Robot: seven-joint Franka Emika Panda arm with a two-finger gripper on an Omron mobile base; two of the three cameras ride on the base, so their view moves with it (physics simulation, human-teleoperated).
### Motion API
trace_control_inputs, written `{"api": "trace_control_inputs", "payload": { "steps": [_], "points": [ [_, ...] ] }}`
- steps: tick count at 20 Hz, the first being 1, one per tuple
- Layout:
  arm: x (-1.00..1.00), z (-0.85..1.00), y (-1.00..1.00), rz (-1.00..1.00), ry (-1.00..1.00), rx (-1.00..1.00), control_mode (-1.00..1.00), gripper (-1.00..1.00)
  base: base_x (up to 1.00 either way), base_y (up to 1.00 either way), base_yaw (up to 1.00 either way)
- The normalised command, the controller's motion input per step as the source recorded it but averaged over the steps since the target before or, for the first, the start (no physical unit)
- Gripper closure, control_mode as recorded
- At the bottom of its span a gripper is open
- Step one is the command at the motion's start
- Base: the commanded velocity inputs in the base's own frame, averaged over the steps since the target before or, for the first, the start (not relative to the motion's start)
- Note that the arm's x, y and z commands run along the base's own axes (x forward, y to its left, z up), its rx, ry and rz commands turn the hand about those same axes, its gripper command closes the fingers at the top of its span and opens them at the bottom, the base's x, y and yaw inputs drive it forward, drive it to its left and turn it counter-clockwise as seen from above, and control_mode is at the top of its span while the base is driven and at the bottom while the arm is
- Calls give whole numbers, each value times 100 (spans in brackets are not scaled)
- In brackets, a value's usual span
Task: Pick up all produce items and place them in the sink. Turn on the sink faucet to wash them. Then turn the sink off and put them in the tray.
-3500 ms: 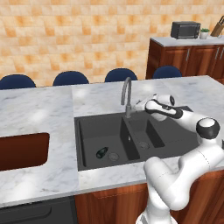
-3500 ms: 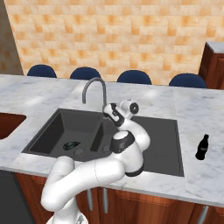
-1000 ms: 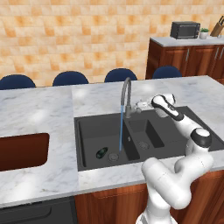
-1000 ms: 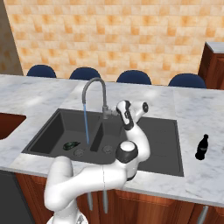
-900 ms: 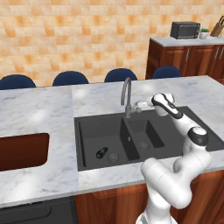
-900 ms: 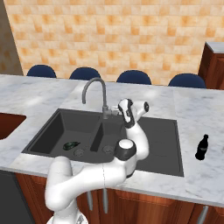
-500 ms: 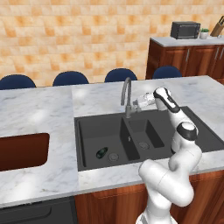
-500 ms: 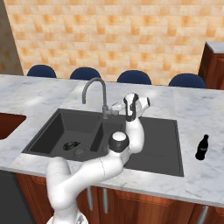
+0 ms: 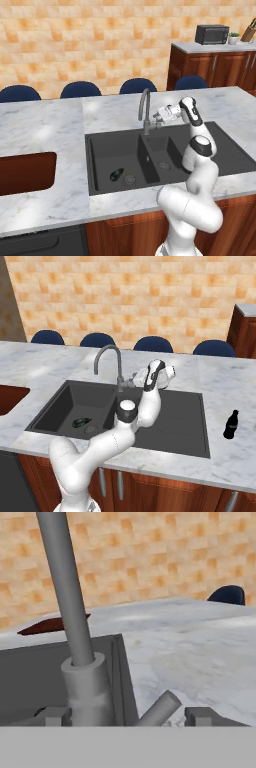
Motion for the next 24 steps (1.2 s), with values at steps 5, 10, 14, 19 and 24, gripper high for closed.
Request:
{"api": "trace_control_inputs", "payload": {
  "steps": [5, 10, 14, 19, 24],
  "points": [
    [-7, 46, 0, 4, -7, -2, -100, -100, 0, 0, 0],
    [-10, 61, 0, 1, -8, -5, -100, -100, 0, 0, 0],
    [-67, 50, 2, 2, -23, -5, -100, -100, 0, 0, 0],
    [-88, 47, 5, 1, -30, -5, -100, -100, 0, 0, 0],
    [-96, 38, 10, 0, -29, -5, -100, -100, 0, 0, 0]
  ]
}}
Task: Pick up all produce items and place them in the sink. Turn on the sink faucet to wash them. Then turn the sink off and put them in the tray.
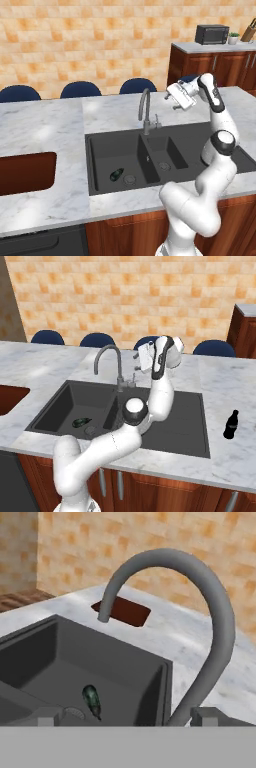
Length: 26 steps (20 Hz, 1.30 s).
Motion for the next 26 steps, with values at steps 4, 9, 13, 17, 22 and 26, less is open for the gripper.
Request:
{"api": "trace_control_inputs", "payload": {
  "steps": [4, 9, 13, 17, 22, 26],
  "points": [
    [-98, 9, 21, 0, -15, -4, -100, -100, 0, 0, 0],
    [-100, 0, 27, -6, -6, -1, -100, -100, 0, 0, 0],
    [-100, 1, 16, -18, 0, 0, -100, -100, 0, 0, 0],
    [-83, 0, 3, -32, 3, -1, -100, -100, 0, 0, 0],
    [-67, 0, 8, -37, 15, -1, -100, -100, 0, 0, 0],
    [-60, 0, 2, -32, 21, -2, -100, -100, 0, 0, 0]
  ]
}}
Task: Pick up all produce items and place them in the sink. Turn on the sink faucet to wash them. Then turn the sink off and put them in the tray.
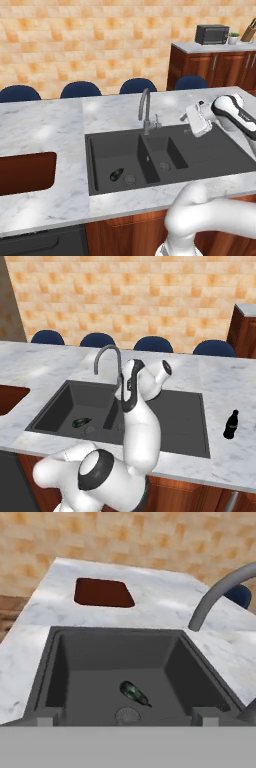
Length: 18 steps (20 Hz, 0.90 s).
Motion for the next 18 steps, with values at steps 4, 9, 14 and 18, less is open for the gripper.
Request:
{"api": "trace_control_inputs", "payload": {
  "steps": [4, 9, 14, 18],
  "points": [
    [-35, 0, 5, -33, 29, -2, -100, -100, 0, 0, 0],
    [-13, 0, 26, -33, 34, -6, -100, -100, 0, 0, 0],
    [-35, -1, 35, -31, 22, -1, -100, -100, 0, 0, 0],
    [-70, -14, 37, -19, 3, 0, -100, -100, 0, 0, 0]
  ]
}}
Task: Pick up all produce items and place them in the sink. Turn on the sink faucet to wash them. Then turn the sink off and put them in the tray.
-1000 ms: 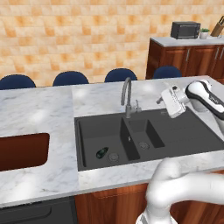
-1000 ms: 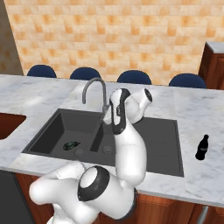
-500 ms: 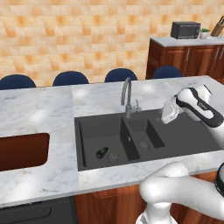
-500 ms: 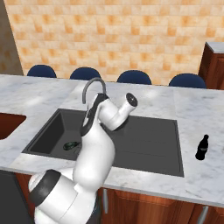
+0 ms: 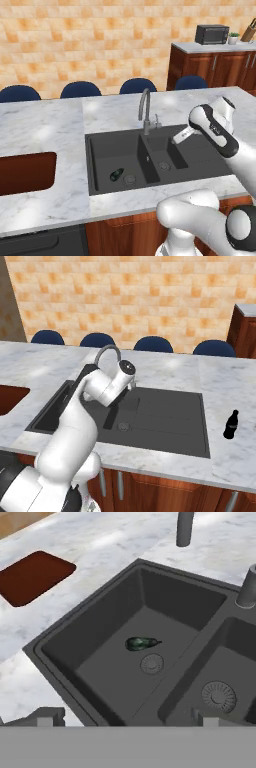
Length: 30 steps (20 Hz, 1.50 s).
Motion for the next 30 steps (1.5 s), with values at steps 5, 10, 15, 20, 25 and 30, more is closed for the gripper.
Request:
{"api": "trace_control_inputs", "payload": {
  "steps": [5, 10, 15, 20, 25, 30],
  "points": [
    [-42, -14, 52, -7, 5, -1, -100, -100, 0, 0, 0],
    [-23, -6, 96, -26, 8, -4, -100, -100, 0, 0, 0],
    [-22, -3, 86, -34, 5, -2, -100, -100, 0, 0, 0],
    [-11, -8, 48, -32, 6, 0, -100, -100, 0, 0, 0],
    [0, -22, 16, -34, 13, 0, -100, -100, 0, 0, 0],
    [8, -17, 10, -29, 12, 0, -100, -100, 0, 0, 0]
  ]
}}
